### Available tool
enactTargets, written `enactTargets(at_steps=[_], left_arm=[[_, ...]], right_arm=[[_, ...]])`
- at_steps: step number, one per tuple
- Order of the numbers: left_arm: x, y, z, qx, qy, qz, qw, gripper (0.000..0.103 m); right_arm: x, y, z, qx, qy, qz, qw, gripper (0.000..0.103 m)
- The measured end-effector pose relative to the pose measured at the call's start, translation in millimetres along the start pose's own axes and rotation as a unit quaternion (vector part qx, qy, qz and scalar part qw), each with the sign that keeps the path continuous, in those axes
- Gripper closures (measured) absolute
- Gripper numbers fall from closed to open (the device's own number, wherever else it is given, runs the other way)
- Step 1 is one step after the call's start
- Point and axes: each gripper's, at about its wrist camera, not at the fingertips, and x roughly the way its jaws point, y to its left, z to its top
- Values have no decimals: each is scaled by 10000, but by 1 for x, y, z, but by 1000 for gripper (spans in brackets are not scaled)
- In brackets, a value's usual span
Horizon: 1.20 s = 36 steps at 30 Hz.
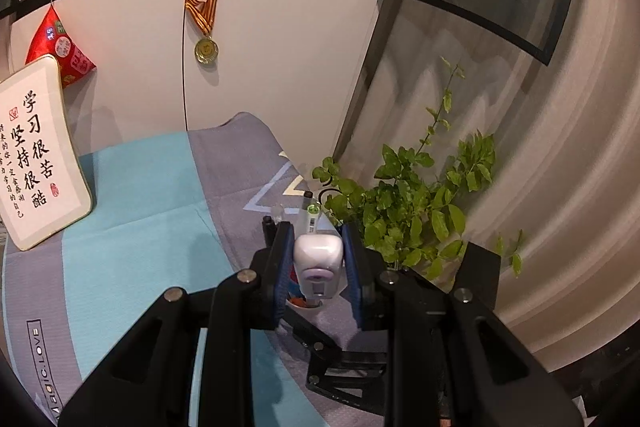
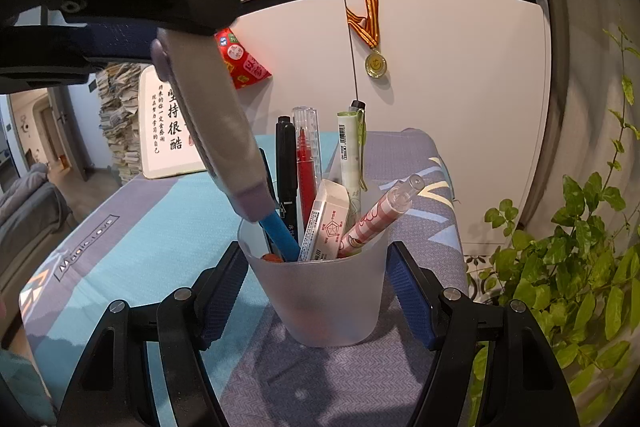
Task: Organize stationery
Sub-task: 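Carry the correction tape above the cup with the left gripper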
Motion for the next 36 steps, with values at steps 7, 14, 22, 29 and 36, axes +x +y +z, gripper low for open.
enactTargets(at_steps=[7,14,22,29,36], left_arm=[[7,0,1,-47,86,-65,9999,80],[23,3,1,-216,153,-234,9994,80],[37,8,-6,-328,467,-243,9981,80],[35,9,-7,-369,511,-270,9976,80],[36,9,-5,-329,411,-183,9984,79]], right_arm=[[0,0,0,1,1,1,10000,31],[0,0,0,6,6,4,10000,31],[1,0,-1,18,19,9,10000,31],[1,0,-1,17,20,8,10000,31],[1,0,-1,19,20,9,10000,31]])
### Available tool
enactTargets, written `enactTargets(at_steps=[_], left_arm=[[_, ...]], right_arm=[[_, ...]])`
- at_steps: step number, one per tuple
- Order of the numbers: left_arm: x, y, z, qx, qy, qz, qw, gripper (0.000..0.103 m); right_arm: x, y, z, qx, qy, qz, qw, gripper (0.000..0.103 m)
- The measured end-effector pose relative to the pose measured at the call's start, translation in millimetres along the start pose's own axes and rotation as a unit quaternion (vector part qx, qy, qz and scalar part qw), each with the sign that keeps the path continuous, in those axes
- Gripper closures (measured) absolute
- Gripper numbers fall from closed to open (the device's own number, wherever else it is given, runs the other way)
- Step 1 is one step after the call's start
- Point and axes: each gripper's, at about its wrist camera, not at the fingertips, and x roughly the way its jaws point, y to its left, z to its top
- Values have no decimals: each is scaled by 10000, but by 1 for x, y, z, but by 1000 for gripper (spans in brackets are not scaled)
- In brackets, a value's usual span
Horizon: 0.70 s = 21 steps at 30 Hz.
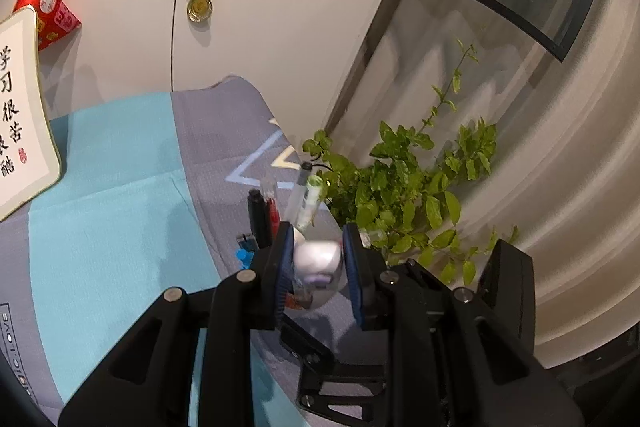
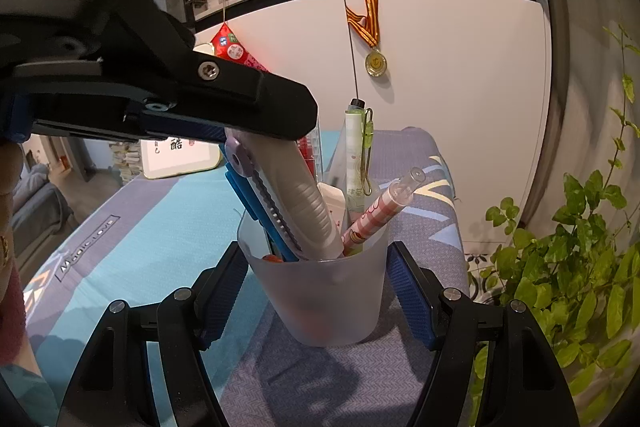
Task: Organize stationery
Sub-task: 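Carry the correction tape above the cup with the left gripper, then lower the correction tape into the cup and open the left gripper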
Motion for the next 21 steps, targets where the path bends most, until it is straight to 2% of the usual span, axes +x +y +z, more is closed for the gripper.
enactTargets(at_steps=[12,21], left_arm=[[-6,5,1,-60,-113,-42,9999,79],[-11,13,-4,22,-201,216,9996,74]], right_arm=[[0,1,0,9,19,8,10000,31],[0,1,-1,18,30,10,10000,31]])
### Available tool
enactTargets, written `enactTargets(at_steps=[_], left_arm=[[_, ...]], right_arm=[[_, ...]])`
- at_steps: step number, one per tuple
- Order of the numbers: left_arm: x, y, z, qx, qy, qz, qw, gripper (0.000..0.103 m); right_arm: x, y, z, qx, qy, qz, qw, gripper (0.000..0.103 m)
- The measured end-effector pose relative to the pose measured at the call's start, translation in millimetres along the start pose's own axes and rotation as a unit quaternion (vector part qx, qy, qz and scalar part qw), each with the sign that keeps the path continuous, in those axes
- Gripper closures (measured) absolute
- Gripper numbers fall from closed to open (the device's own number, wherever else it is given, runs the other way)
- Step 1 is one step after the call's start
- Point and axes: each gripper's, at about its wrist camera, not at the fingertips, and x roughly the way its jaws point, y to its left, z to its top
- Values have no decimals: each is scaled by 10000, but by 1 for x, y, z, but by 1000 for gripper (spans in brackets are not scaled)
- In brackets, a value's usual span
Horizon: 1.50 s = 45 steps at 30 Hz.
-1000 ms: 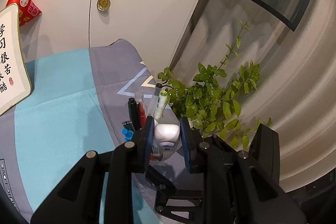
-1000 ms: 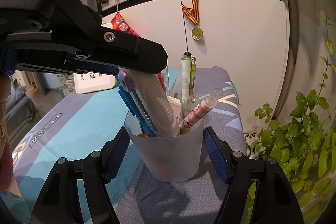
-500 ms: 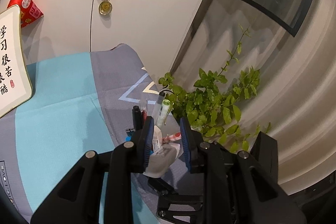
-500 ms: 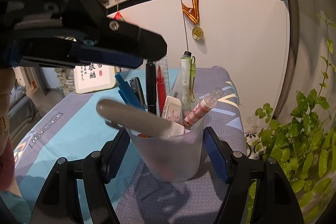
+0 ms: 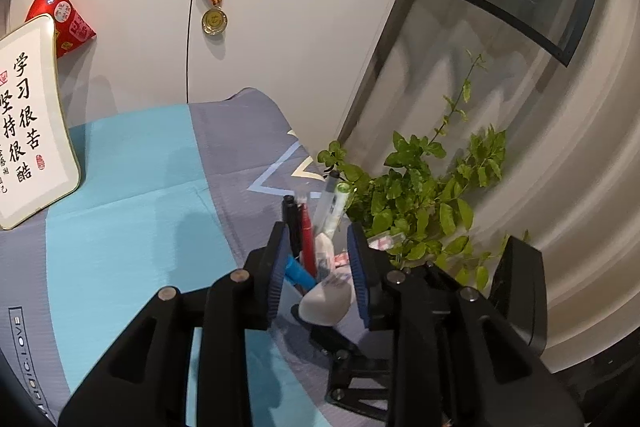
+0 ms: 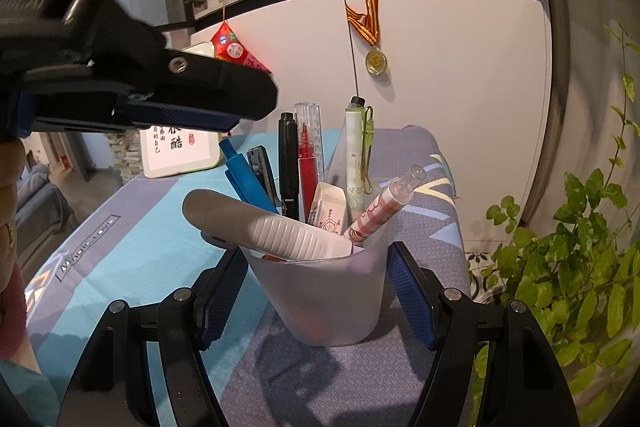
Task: Organize stationery
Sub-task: 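Lower the correction tape into the cup and open the left gripper, then withdraw the left gripper from the cup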
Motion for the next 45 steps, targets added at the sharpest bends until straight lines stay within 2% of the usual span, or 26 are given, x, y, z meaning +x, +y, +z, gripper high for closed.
enactTargets(at_steps=[6,11,15,17,19,23,30,38,44,45], left_arm=[[-7,8,-5,41,-124,166,9998,71],[-17,12,-11,231,-343,487,9980,63],[-23,19,-22,524,-519,954,9927,58],[-27,26,-32,676,-596,1224,9884,49],[-30,34,-41,775,-632,1452,9843,45],[-41,54,-58,789,-650,1847,9775,43],[-63,92,-70,223,-662,1846,9803,42],[-70,101,-72,180,-756,1701,9824,41],[-72,110,-74,54,-759,1660,9832,41],[-72,111,-75,39,-757,1656,9833,41]], right_arm=[[0,0,0,-1,-2,-1,10000,30],[1,0,0,22,5,-29,10000,26],[0,1,-1,62,13,-31,10000,26],[0,0,-1,63,13,-31,10000,26],[-1,-1,0,74,9,-31,10000,26],[-1,0,2,79,-72,-62,9999,26],[2,9,15,-76,-11,-303,9995,25],[14,11,23,-464,360,-311,9978,25],[26,8,25,-514,578,-284,9966,26],[27,9,25,-540,585,-295,9964,29]])
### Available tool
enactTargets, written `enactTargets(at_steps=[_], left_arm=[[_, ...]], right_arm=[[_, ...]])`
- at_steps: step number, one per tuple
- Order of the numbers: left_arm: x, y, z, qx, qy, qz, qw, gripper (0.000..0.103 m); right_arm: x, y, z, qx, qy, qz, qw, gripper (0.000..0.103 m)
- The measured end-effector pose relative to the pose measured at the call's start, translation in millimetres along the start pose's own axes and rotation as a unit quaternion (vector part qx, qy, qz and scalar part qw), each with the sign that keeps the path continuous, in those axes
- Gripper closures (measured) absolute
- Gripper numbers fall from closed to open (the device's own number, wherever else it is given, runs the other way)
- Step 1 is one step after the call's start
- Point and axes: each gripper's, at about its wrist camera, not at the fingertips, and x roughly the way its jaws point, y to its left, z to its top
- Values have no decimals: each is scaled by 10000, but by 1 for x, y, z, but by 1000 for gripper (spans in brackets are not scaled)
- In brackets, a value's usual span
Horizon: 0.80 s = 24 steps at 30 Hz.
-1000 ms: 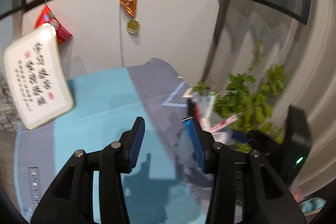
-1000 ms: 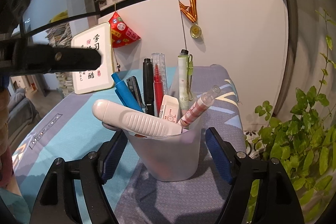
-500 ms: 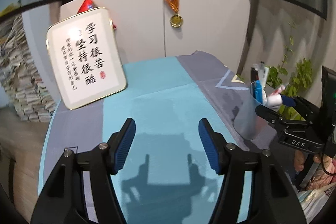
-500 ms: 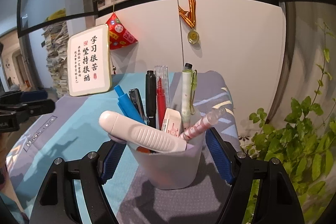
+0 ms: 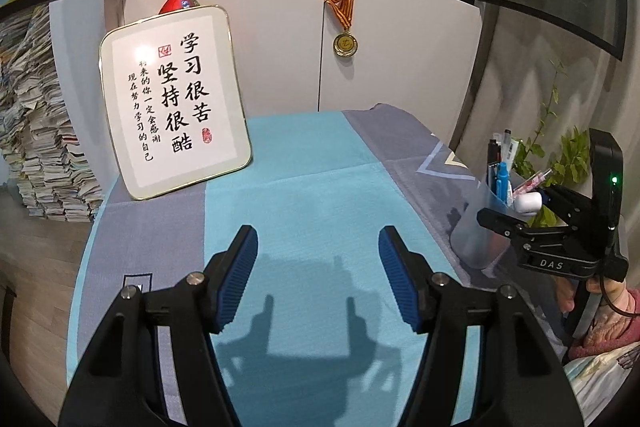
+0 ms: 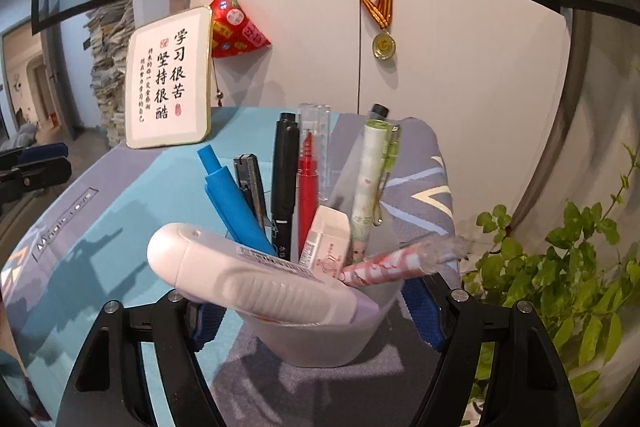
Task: Organize stationery
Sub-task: 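Withdraw the left gripper from the cup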
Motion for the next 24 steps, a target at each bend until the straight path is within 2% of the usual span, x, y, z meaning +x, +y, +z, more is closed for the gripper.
enactTargets(at_steps=[1,10,18,24], left_arm=[[1,1,0,-15,7,0,10000,41],[4,12,-3,-94,55,-22,9999,41],[-2,47,-8,-425,-24,173,9989,41],[-7,73,-15,-565,-64,328,9978,41]], right_arm=[[0,3,1,-43,-14,-38,10000,32],[-1,21,4,-8,-65,-479,9988,33],[12,50,25,153,-48,-331,9993,33],[37,85,56,460,-163,-88,9988,33]])
